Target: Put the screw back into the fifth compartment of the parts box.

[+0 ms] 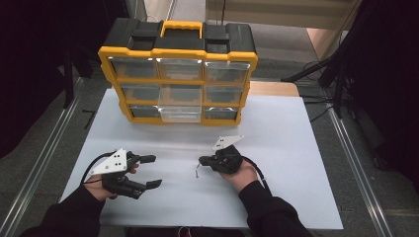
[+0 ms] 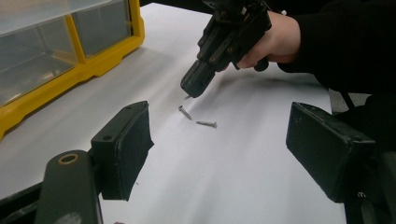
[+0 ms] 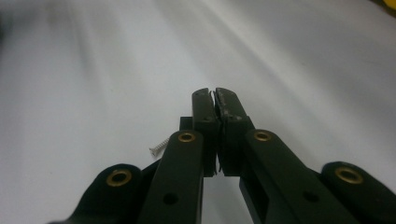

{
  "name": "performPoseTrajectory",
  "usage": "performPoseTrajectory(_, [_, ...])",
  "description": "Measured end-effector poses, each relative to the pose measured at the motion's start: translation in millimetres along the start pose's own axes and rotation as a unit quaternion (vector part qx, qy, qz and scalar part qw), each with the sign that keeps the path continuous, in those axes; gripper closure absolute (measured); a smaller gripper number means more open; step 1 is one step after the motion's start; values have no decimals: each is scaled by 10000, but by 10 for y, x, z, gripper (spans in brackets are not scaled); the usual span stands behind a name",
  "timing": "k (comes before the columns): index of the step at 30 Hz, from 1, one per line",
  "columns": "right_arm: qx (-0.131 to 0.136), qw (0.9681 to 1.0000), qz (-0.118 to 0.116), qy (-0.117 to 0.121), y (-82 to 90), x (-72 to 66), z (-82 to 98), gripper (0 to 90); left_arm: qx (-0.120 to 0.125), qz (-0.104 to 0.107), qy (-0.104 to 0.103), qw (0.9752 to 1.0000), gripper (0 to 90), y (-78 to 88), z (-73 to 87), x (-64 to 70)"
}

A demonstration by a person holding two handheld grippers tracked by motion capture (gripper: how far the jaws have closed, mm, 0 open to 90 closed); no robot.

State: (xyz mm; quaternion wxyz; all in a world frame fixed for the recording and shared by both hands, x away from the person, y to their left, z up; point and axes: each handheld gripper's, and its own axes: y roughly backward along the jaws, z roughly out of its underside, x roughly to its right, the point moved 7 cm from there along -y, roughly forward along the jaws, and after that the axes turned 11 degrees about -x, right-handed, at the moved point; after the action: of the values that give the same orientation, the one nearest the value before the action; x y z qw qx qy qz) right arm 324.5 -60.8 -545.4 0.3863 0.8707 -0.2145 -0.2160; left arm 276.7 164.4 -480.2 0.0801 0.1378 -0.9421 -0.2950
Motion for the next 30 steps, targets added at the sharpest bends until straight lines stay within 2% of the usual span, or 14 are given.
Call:
performPoseTrajectory(9, [203, 9996, -158, -74, 83, -70, -107, 893, 2, 37, 39, 10000, 218, 3, -1, 1])
performPoseTrajectory(13, [262, 9993, -196, -197, 126, -66, -138, 893, -23, 25, 40, 10000, 218, 6, 2, -12])
performPoseTrajectory(19, [507, 9980, -220, -297, 247, -69, -193, 893, -18, -17, 42, 10000, 217, 7, 3, -18])
performPoseTrajectory(21, [557, 9978, -187, -301, 286, -77, -202, 893, -66, -23, 127, 9999, 217, 2, 15, -34])
performPoseTrajectory(23, [605, 9974, -195, -351, 311, -83, -218, 894, -114, -11, 176, 9998, 218, 6, 17, -42])
performPoseTrajectory(30, [671, 9966, -175, -442, 372, -68, -263, 893, -33, -13, 204, 9998, 217, 10, 13, -53])
